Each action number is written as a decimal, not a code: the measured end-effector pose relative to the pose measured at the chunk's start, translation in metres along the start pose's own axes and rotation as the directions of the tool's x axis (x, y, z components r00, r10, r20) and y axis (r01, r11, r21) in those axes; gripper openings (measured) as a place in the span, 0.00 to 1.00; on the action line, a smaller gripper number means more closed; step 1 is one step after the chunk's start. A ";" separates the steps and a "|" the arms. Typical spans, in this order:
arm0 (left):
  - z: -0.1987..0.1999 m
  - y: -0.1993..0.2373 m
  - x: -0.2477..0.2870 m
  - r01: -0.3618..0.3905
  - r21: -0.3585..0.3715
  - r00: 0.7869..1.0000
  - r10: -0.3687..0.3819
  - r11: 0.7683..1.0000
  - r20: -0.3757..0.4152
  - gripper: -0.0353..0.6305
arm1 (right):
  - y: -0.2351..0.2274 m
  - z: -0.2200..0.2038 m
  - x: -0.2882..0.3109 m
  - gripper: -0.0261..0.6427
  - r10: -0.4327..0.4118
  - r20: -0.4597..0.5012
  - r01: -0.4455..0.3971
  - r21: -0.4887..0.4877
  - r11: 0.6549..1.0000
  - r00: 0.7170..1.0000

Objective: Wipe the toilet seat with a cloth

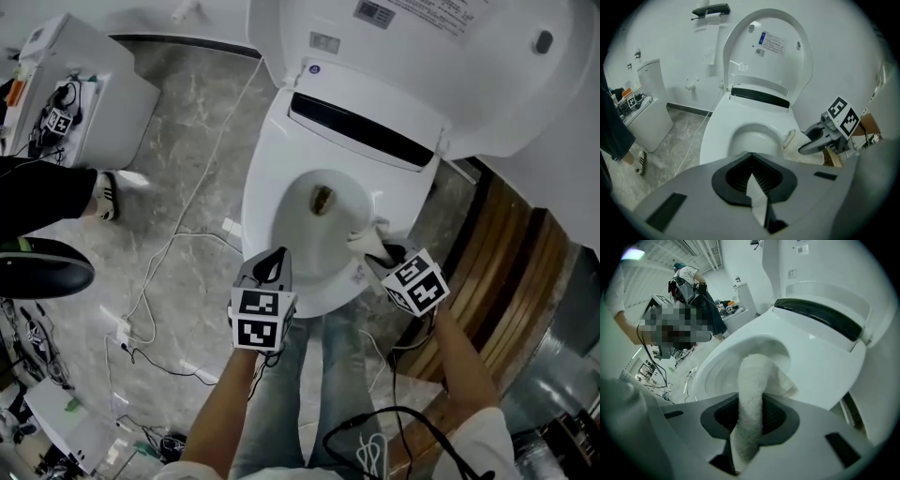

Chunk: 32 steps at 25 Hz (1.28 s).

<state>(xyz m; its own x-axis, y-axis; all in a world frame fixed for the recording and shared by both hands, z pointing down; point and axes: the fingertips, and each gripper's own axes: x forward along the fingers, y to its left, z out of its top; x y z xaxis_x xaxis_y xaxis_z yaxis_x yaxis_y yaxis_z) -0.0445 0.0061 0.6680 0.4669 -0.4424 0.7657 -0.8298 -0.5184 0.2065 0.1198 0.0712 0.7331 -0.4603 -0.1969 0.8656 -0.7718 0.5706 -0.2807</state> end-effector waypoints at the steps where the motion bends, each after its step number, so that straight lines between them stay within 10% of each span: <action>1: -0.003 0.001 -0.002 0.001 0.007 1.000 -0.001 1.000 0.000 0.07 | 0.007 -0.002 0.002 0.19 0.003 0.005 -0.003 0.007 1.000 1.000; 32: -0.084 0.052 -0.060 0.012 0.017 0.999 -0.012 1.000 -0.033 0.07 | 0.162 -0.020 0.055 0.19 0.045 0.059 -0.055 0.170 0.984 0.997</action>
<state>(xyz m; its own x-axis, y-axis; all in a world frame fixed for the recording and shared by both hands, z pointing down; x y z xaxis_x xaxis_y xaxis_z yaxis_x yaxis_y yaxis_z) -0.1415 0.0672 0.6842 0.4663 -0.4117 0.7830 -0.8186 -0.5363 0.2055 -0.0216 0.1685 0.7433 -0.5201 -0.2177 0.8259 -0.8088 0.4365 -0.3942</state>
